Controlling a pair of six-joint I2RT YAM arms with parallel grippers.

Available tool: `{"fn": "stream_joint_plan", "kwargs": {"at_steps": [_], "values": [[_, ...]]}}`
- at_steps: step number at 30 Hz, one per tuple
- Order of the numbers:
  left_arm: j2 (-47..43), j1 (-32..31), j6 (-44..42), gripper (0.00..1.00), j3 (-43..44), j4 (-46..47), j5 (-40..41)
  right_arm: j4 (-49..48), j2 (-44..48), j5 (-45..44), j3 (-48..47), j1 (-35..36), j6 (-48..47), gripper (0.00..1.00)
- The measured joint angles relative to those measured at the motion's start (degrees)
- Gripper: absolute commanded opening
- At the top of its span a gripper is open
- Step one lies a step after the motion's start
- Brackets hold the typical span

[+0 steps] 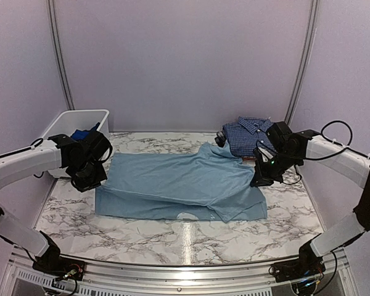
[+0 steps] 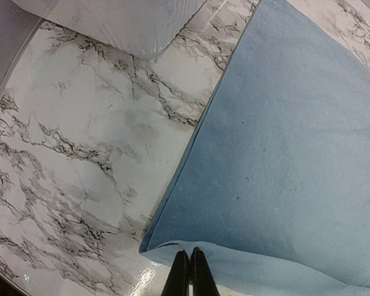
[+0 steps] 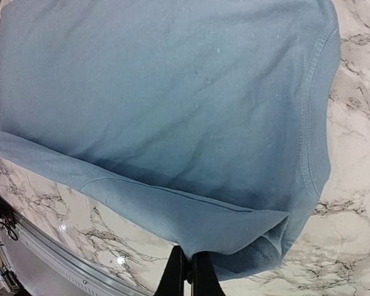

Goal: Fold and stack the mixed laundry pile
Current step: Fold the flattened T-shirt at the center of the board.

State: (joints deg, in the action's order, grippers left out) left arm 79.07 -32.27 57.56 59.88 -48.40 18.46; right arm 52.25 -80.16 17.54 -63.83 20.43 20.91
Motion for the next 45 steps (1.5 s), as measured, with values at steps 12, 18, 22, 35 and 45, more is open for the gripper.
{"fn": "stream_joint_plan", "kwargs": {"at_steps": [12, 18, 22, 35, 45], "values": [[7.3, 2.4, -4.3, 0.00, 2.1, 3.2, 1.1, -2.8, -9.4, 0.2, -6.0, -0.3, -3.5, 0.00], [10.1, 3.1, -5.4, 0.00, 2.2, 4.6, 1.1, -3.7, -12.9, 0.1, -6.9, -0.5, -4.6, 0.00], [11.6, 3.4, -6.2, 0.00, 2.3, 5.2, 1.1, -3.9, -14.7, 0.1, -7.8, -0.5, -5.0, 0.00], [12.3, 4.9, -7.6, 0.00, 2.3, 6.3, 1.1, -4.6, -17.5, 0.5, -10.3, -0.5, -5.0, 0.00], [12.9, 5.9, -8.3, 0.00, 2.3, 6.9, 1.1, -4.6, -20.3, 1.0, -15.0, -0.5, -6.0, 0.00]]}}
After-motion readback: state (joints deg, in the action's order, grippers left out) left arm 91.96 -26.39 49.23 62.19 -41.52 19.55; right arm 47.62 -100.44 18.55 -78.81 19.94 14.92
